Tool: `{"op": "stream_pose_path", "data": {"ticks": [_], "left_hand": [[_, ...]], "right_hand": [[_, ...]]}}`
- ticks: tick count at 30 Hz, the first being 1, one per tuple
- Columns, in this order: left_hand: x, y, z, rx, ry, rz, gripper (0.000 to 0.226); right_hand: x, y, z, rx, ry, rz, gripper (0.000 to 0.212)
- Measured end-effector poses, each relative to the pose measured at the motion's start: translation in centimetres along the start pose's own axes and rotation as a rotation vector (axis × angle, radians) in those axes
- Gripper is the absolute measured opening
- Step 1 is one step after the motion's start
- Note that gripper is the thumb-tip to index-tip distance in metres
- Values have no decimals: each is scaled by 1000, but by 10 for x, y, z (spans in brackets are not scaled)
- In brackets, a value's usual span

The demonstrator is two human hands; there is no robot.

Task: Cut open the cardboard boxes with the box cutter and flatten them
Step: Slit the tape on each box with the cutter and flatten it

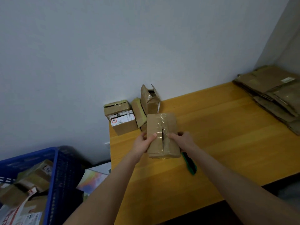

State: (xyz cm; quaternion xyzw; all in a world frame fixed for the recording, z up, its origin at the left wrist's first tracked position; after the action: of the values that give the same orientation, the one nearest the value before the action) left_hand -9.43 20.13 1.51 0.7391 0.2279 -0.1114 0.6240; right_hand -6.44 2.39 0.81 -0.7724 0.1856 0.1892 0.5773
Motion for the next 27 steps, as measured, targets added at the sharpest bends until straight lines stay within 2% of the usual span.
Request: {"op": "stream_pose_path", "data": {"ticks": [4,7,11,16,20,23,27], "left_hand": [[1,12,14,397,167,288,82],[3,15,21,699,223,240,93],[-2,21,28,891,265,135,91],[-2,27,33,984,261,60,87],[5,28,26,937,137,90,60],[8,27,15,895,62,100,44],[10,29,6,811,21,93,32]], "right_hand": [[-1,2,6,-120,116,-43,67],[-5,3,5,-186,160,-50,58],[-10,5,5,-301,181,-87,51],[-12,8,9,-336,152,-94,55],[-9,14,4,-256,104,-69,58],[-6,16,3,-219,77,-76,49],[-5,15,4,-150,23,-81,42]]}}
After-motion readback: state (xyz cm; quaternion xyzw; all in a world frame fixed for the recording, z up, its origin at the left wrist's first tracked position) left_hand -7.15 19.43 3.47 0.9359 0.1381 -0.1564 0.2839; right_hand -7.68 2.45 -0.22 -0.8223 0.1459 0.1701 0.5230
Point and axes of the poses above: each hand's wrist, its own x-axis towards the middle knuckle, its own z-axis out of the palm, y = z × x, the point moved 1 cm from there along x, towards the middle knuckle, and after that the axes turned 4 degrees about y, right-handed, at the moved point
